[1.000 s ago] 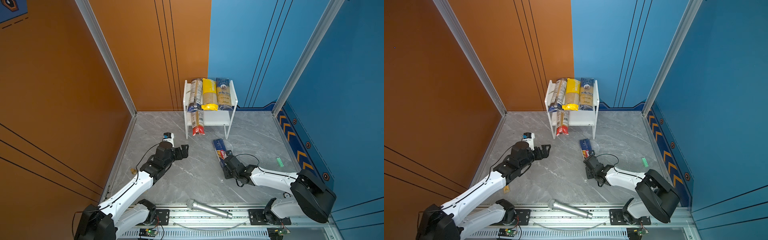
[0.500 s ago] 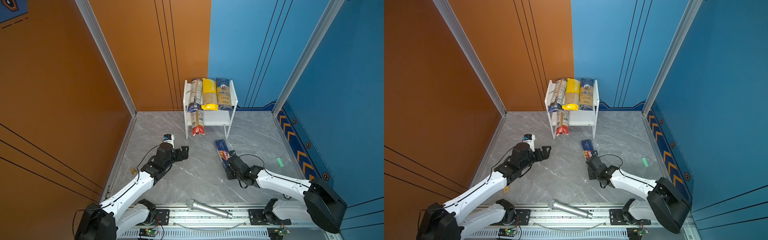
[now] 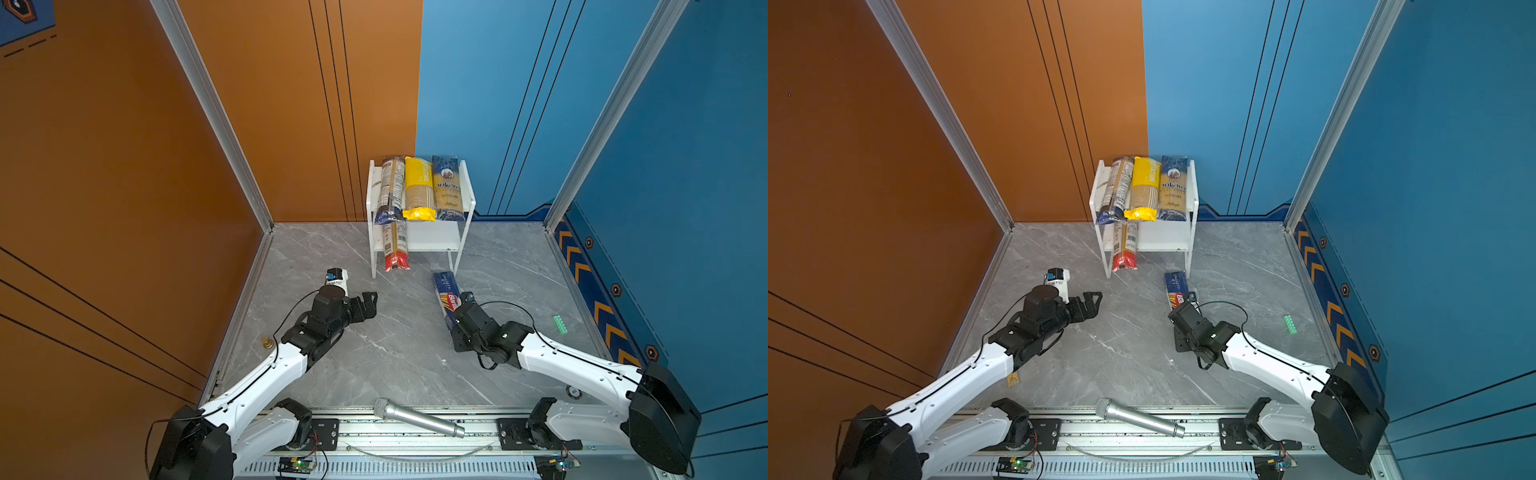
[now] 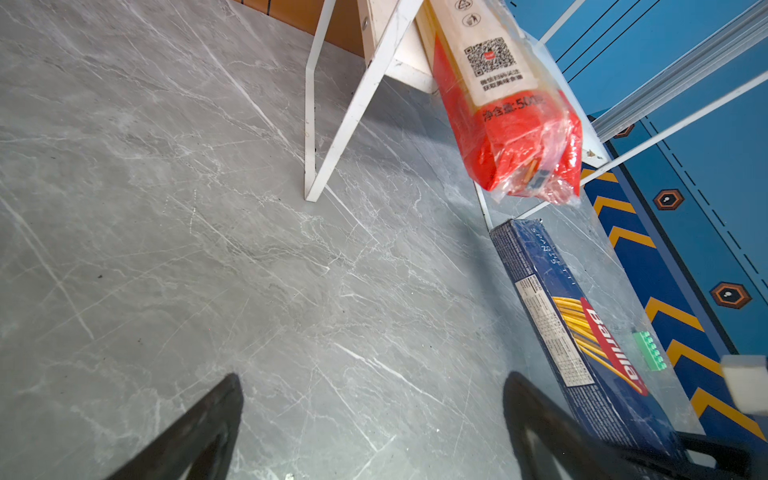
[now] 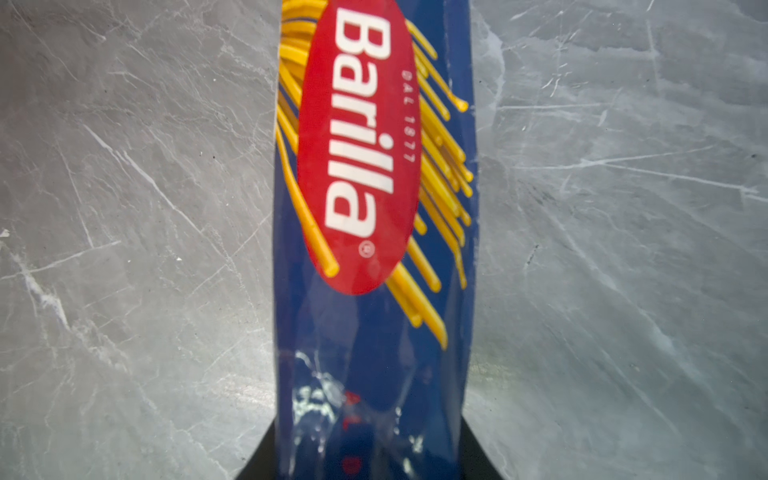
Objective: Place and organize the pasta boxes and bags onto the shelf
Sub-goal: 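Lift the Barilla box upright with the right gripper toward the shelf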
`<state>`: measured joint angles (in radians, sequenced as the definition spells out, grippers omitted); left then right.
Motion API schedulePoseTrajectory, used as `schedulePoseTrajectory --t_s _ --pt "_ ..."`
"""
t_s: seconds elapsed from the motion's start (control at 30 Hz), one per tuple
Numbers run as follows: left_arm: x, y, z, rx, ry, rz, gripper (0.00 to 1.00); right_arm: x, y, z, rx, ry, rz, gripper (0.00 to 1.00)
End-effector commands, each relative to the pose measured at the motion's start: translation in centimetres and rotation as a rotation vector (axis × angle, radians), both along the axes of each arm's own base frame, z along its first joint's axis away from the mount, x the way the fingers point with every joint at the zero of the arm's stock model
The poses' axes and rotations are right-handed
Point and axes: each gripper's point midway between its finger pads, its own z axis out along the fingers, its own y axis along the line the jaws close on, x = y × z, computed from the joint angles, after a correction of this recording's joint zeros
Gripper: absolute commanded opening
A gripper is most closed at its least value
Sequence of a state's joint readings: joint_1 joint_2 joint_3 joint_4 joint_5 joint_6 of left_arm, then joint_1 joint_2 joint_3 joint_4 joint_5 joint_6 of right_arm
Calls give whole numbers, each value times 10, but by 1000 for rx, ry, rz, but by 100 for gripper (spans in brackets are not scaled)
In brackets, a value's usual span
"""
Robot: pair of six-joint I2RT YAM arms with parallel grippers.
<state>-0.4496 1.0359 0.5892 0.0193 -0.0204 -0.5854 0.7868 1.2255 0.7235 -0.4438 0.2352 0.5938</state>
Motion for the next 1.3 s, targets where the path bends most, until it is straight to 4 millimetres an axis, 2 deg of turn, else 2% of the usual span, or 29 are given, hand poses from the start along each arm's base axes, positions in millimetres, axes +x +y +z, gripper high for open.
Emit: schedulePoseTrajectory --t_s 0.0,0.27,0.63,1.03,1.27 --pt "0 1 -3 -19 6 1 98 22 7 52 103 -145 -80 0" --pt "2 -1 1 -28 2 -19 98 22 7 79 160 -199 -120 0" --pt "3 -1 -4 -40 10 -29 98 18 3 118 203 -276 -161 0" --pt "5 0 -5 -50 13 -33 98 25 23 151 218 -350 -127 0" --pt "4 0 -5 -52 11 -36 98 38 34 165 212 -383 -128 0"
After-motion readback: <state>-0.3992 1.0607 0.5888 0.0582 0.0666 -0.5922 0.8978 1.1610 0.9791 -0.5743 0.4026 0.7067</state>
